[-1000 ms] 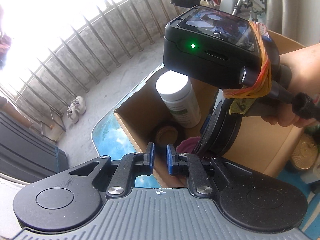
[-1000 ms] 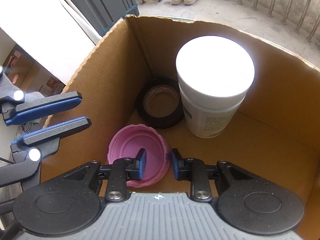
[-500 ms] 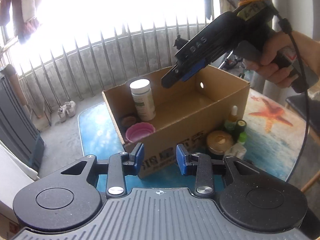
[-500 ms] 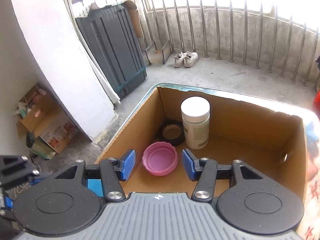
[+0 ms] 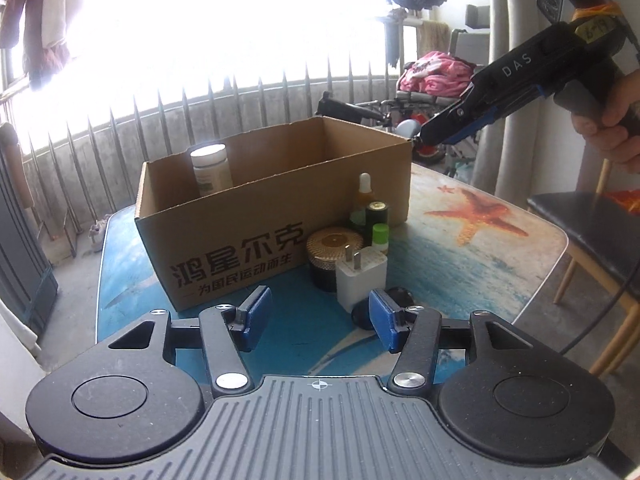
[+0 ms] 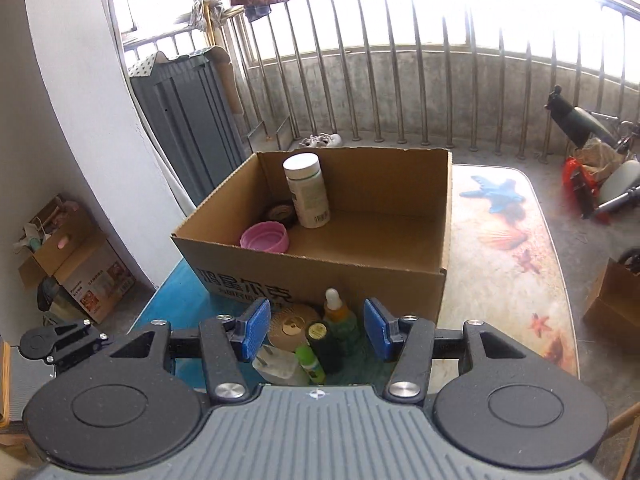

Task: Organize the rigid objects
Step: 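Move the right gripper from the box to the black oval case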

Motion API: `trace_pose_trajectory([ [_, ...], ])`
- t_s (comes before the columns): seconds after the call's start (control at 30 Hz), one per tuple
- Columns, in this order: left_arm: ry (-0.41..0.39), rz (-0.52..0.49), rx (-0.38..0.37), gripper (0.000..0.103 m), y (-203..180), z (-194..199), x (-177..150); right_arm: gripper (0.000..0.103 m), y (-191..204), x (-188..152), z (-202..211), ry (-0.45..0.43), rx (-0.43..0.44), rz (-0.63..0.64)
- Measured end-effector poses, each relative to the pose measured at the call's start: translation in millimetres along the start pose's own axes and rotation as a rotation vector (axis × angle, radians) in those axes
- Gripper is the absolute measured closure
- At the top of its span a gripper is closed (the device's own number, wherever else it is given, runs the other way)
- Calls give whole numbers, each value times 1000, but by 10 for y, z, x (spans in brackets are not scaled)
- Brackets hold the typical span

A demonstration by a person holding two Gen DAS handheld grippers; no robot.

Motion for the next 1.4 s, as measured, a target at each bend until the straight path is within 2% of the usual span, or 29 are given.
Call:
trace_pose_trajectory([
  [0.17, -28, 3, -13, 49, -107, -178, -6, 48, -136, -281, -3, 14, 21, -28],
  [0.33, -30, 32, -38, 48, -183, -412, -50, 48, -162, -427, -173, 49, 20, -6],
  [0.47, -24, 40, -40, 45, -188, -639, -109, 48, -83, -508, -285, 67, 81, 4],
  [0.6, -1, 87, -55, 42, -145, -835, -154, 48, 9, -573, -417, 87, 104, 19],
  [0.9, 61, 157, -114, 39, -114, -780, -419, 48, 14, -934, -620, 149, 159, -40],
  [1.07, 28, 168, -173, 45, -139, -734, -443, 49, -57, -1052, -732, 182, 153, -96],
  [1.17, 23, 135, -172, 47, -191, -767, -439, 49, -84, -1069, -750, 162, 151, -107],
  [1.3, 25, 119, -181, 62, -253, -754, -457, 49, -76, -1061, -764, 161, 166, -112],
  [1.4, 24, 112, -208, 62, -322, -717, -471, 49, -21, -1075, -760, 155, 168, -93],
])
Point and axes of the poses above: each gripper's, at about its wrist camera, not at the fingertips, and z roughly against the way its jaws point, y to its left, x to its top, the point moved 7 cm from there along -z, roughly the way its jaws point
